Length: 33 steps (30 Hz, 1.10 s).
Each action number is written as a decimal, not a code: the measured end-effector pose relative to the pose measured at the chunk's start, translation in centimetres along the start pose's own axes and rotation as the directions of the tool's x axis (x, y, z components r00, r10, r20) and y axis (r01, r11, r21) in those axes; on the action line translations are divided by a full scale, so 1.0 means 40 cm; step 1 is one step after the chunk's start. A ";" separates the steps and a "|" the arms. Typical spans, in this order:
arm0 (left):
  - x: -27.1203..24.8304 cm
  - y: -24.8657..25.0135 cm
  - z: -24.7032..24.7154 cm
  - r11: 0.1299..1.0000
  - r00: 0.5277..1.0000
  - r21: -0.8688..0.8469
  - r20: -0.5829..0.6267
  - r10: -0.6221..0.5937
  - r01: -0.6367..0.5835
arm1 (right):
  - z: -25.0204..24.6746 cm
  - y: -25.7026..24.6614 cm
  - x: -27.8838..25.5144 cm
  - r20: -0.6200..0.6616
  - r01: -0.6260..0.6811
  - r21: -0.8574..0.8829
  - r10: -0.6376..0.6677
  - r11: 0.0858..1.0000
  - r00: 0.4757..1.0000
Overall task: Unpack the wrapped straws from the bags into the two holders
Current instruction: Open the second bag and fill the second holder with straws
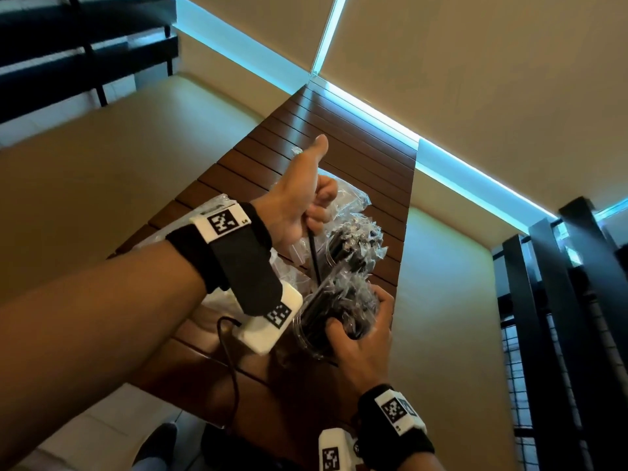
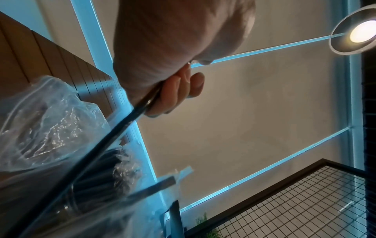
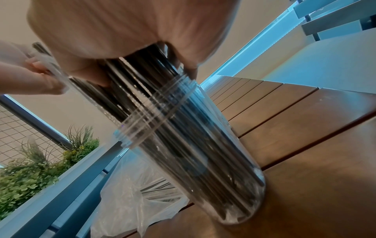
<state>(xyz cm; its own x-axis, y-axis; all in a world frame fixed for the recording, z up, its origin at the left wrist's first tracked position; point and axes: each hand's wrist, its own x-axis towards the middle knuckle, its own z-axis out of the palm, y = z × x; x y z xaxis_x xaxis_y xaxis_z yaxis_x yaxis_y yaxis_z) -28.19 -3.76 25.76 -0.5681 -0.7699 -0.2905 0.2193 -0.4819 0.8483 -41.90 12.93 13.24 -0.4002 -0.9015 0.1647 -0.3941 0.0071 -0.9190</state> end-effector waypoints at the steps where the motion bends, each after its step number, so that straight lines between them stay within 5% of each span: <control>1: -0.003 0.008 -0.002 1.000 1.000 0.022 -0.004 -0.003 0.003 | -0.001 0.001 -0.001 0.003 -0.005 -0.001 0.005 1.000 1.000; 10: -0.011 -0.089 0.020 0.992 0.992 -0.006 -0.001 0.129 -0.129 | 0.003 0.002 -0.001 -0.013 -0.006 -0.002 0.006 1.000 1.000; 18: -0.021 -0.056 0.039 0.928 0.914 -0.177 0.192 0.358 -0.327 | 0.001 0.012 0.007 -0.040 -0.027 -0.012 0.027 1.000 0.999; 24: -0.019 -0.191 0.035 0.945 0.907 0.075 0.313 0.281 -0.319 | 0.018 0.030 0.012 -0.095 -0.003 -0.026 0.001 1.000 0.995; 26: -0.020 -0.228 0.028 0.823 0.881 0.339 0.304 0.363 -0.457 | 0.023 0.030 0.011 -0.117 0.012 -0.033 -0.016 0.999 0.993; 29: -0.028 -0.244 0.025 0.458 0.812 0.685 0.370 0.451 -0.567 | 0.021 0.027 0.011 -0.110 0.023 -0.011 -0.024 1.000 0.994; 33: -0.031 -0.183 0.034 0.325 0.774 0.750 0.373 0.511 -0.576 | 0.024 0.022 0.010 -0.088 0.031 -0.002 -0.031 1.000 0.996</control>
<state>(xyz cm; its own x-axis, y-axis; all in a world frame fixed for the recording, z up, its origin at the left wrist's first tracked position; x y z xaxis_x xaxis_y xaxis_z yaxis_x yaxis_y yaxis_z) -30.18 1.31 20.52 -0.6239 -0.6862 0.3739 -0.1957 0.6004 0.7754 -41.61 12.16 12.15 -0.4590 -0.8596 0.2244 -0.4083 -0.0203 -0.9126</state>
